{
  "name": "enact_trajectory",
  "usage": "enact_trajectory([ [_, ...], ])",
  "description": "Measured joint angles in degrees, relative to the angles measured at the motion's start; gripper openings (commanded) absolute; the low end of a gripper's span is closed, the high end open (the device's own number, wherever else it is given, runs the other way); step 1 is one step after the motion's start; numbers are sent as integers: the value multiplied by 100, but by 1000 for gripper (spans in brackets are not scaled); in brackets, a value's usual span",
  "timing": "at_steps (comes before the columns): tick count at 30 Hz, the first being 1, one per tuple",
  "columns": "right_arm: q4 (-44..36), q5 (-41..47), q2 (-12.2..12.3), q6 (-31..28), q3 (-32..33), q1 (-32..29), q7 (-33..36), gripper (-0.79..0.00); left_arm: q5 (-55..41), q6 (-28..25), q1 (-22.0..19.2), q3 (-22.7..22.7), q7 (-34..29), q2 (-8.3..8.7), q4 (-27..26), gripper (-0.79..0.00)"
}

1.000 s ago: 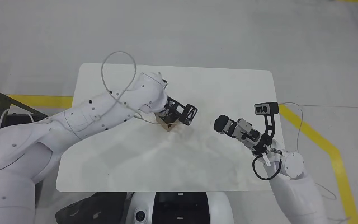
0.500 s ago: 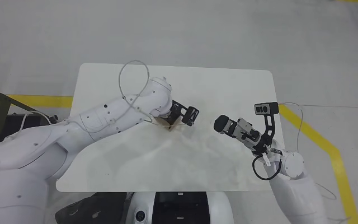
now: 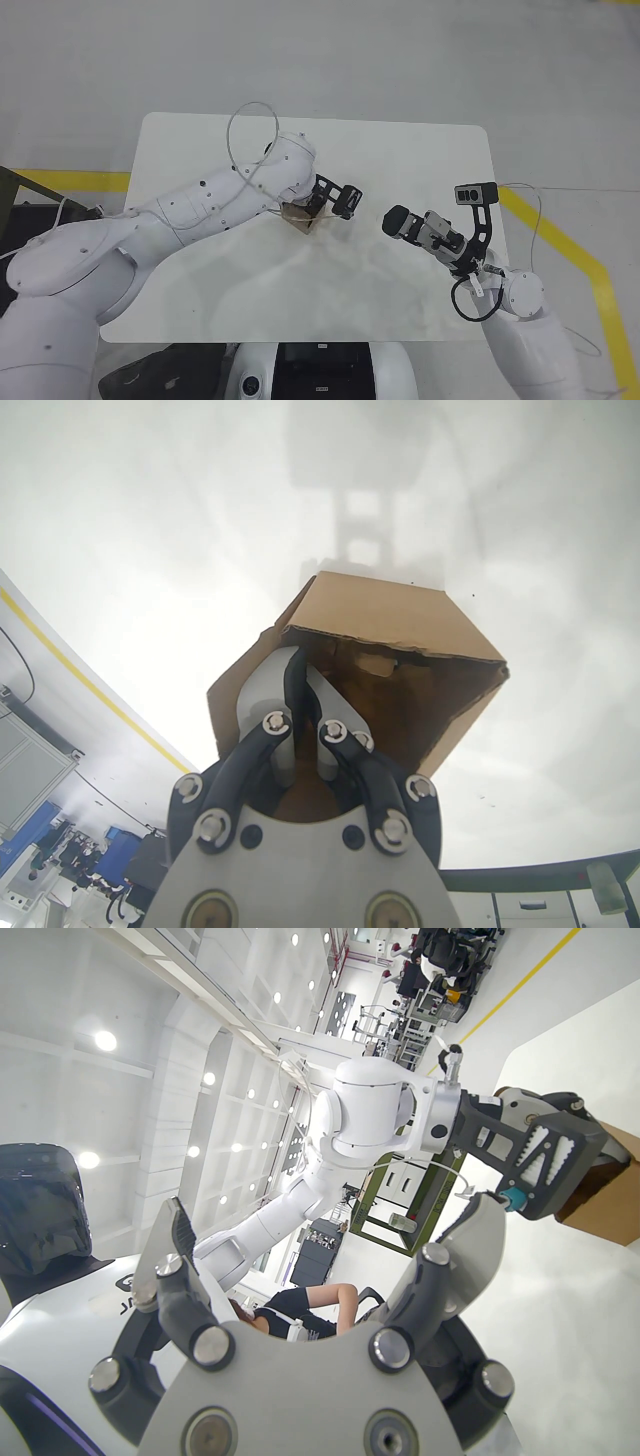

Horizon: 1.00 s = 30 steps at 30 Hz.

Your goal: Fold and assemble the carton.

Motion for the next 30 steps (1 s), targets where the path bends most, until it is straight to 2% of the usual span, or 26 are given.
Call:
enact_trajectory([
  [4,0,0,0,0,0,0,0,0,-33,0,-14,0,0,35,-57,-785],
  [17,0,0,0,0,0,0,0,0,-141,-214,-109,0,214,278,-245,-785],
  [30,-28,-386,3,281,-80,36,-297,0,-673,131,-191,0,-133,523,-564,-785],
])
